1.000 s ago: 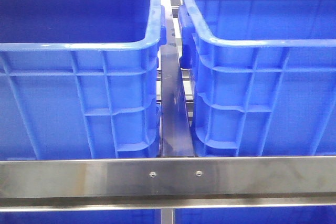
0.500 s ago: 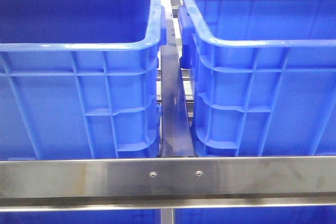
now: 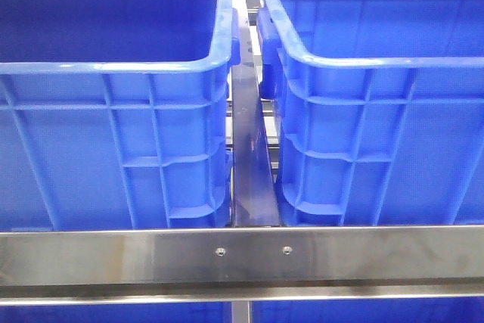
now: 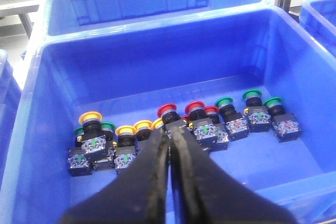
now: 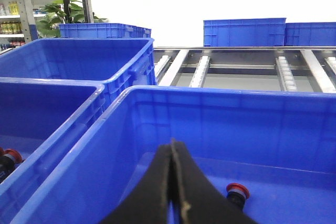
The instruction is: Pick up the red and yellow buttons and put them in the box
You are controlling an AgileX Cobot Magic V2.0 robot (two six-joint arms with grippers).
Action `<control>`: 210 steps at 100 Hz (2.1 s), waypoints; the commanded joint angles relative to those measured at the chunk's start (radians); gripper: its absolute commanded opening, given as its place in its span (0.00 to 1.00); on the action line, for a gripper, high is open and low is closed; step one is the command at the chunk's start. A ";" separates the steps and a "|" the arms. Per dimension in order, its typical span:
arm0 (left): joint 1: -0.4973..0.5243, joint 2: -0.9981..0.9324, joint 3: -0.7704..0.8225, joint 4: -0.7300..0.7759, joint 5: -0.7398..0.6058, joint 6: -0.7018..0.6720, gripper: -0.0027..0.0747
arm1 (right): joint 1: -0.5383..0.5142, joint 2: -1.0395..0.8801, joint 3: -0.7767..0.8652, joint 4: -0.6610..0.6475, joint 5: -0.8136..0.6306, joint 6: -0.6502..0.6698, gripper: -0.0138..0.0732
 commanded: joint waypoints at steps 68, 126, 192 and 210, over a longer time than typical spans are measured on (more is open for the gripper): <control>-0.005 0.007 -0.026 0.026 -0.069 -0.008 0.01 | -0.007 0.003 -0.026 0.022 -0.010 -0.010 0.08; -0.005 0.007 -0.026 0.026 -0.069 -0.008 0.01 | -0.002 -0.072 -0.026 -0.939 -0.113 0.926 0.08; -0.005 0.007 -0.026 0.026 -0.071 -0.008 0.01 | 0.202 -0.271 0.230 -1.588 -0.396 1.487 0.08; -0.005 0.007 -0.026 0.026 -0.071 -0.008 0.01 | 0.202 -0.372 0.328 -1.589 -0.424 1.487 0.08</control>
